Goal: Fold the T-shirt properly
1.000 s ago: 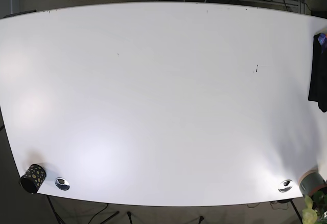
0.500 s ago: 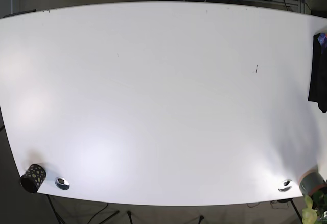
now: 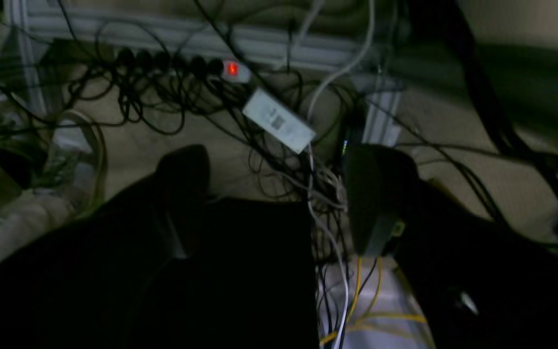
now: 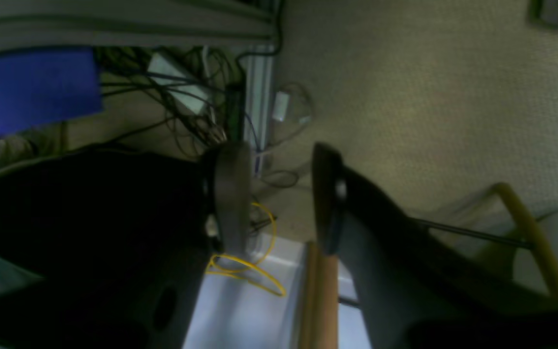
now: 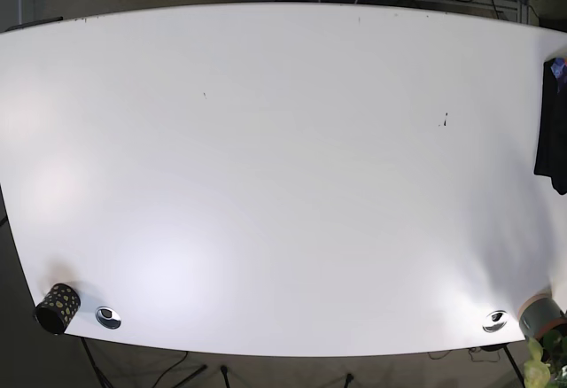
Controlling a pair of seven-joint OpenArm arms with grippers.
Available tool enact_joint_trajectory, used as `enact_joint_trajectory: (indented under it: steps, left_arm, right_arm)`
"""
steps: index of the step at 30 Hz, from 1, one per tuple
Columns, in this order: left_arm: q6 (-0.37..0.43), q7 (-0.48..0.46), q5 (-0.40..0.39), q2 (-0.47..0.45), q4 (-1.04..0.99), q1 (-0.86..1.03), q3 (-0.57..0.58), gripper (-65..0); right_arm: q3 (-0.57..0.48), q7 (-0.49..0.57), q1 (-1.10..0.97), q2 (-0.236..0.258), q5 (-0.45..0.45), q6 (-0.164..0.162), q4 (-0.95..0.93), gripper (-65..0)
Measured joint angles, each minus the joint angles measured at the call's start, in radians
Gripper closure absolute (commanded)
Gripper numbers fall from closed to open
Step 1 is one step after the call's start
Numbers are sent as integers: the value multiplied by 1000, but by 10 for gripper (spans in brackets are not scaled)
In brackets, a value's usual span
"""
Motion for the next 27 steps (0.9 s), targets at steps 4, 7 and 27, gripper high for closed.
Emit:
enact_joint_trajectory:
  steps: [4,7,27]
  left_arm:
    - [0,-4,0,-12,-137,-89,0,-404]
    - [-4,6,0,-15,-235,-150,0,-406]
    - [-85,0,3,-28,-418,-292,4,-407]
  right_arm:
    - [-22,-2,69,-6,-6,7,-86,-195]
    - [-24,0,127,-6,-6,6,-144,-195]
    - [-24,-2,278,-24,0,4,-304,-197]
